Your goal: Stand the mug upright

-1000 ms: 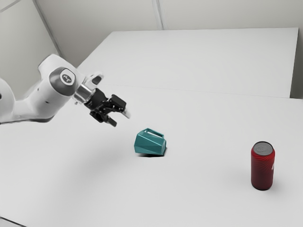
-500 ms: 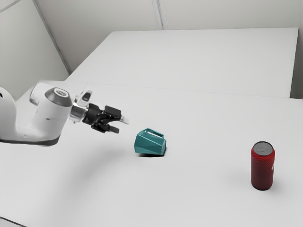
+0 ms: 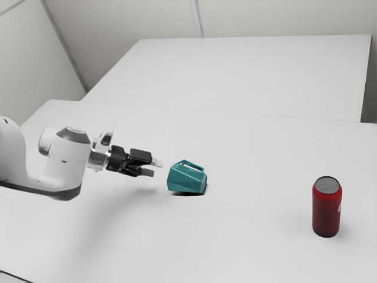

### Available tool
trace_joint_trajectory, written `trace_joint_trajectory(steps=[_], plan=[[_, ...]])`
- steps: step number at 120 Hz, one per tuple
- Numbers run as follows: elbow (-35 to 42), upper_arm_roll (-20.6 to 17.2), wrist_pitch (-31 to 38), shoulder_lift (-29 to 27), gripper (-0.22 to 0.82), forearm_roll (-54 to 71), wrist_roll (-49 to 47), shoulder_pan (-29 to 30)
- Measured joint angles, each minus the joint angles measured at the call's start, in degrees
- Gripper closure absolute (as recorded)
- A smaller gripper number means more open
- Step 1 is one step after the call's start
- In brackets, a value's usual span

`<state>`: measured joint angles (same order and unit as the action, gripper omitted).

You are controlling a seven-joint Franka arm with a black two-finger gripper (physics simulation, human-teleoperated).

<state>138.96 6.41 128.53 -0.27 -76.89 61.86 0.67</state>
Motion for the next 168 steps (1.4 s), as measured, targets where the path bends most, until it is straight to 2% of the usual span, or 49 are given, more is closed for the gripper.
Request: trace_joint_trajectory(steps=[73, 168], plan=[[-0.1, 0.0, -0.8, 3.8, 0.02, -6.9, 13.5, -3.0], [-2.5, 0.0, -0.4, 7.4, 0.03, -10.2, 19.6, -6.1]])
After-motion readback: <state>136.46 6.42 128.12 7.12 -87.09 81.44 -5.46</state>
